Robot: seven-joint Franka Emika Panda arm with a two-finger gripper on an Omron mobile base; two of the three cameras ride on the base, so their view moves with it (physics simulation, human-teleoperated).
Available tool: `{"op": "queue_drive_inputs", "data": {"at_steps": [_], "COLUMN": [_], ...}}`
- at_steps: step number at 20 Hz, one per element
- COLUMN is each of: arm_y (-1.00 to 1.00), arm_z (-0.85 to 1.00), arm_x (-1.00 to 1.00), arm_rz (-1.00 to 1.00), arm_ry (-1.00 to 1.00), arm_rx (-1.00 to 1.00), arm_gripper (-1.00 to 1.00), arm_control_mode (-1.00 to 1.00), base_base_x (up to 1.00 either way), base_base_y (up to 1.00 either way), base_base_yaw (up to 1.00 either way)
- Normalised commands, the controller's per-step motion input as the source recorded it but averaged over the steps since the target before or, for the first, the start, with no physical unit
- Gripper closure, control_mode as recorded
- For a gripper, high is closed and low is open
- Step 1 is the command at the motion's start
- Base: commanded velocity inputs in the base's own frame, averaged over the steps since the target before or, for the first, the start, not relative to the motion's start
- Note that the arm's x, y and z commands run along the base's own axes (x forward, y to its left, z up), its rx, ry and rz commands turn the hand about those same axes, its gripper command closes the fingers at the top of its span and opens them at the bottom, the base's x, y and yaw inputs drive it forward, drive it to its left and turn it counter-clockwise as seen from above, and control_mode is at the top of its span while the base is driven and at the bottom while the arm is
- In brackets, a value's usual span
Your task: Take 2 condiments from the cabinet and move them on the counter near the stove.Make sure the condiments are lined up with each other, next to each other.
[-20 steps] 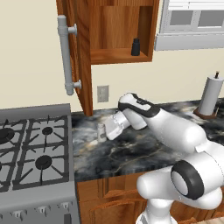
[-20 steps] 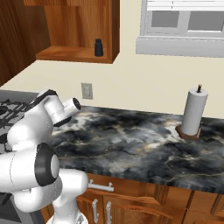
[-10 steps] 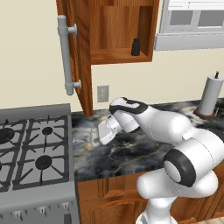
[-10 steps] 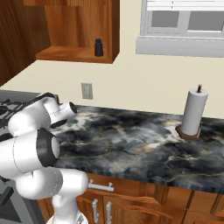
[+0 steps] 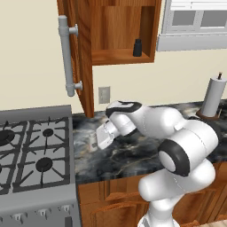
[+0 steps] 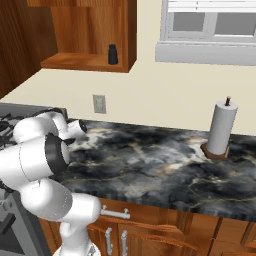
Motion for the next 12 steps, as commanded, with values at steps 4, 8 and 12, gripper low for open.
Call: {"op": "queue_drive_inputs", "data": {"at_steps": [4, 8, 12], "arm_y": [0.00, 0.00, 0.01], "arm_z": [-0.18, -0.17, -0.13], "arm_x": [0.12, 0.13, 0.15], "arm_rz": [0.00, 0.01, 0.00], "arm_ry": [-0.08, -0.14, -0.06], "arm_rx": [0.00, 0.00, 0.00], "arm_gripper": [1.00, 1.00, 1.00], "arm_control_mode": [-1.00, -1.00, -1.00], "base_base_x": [0.00, 0.00, 0.00], "base_base_y": [0.00, 0.00, 0.00], "base_base_yaw": [0.00, 0.00, 0.00]}}
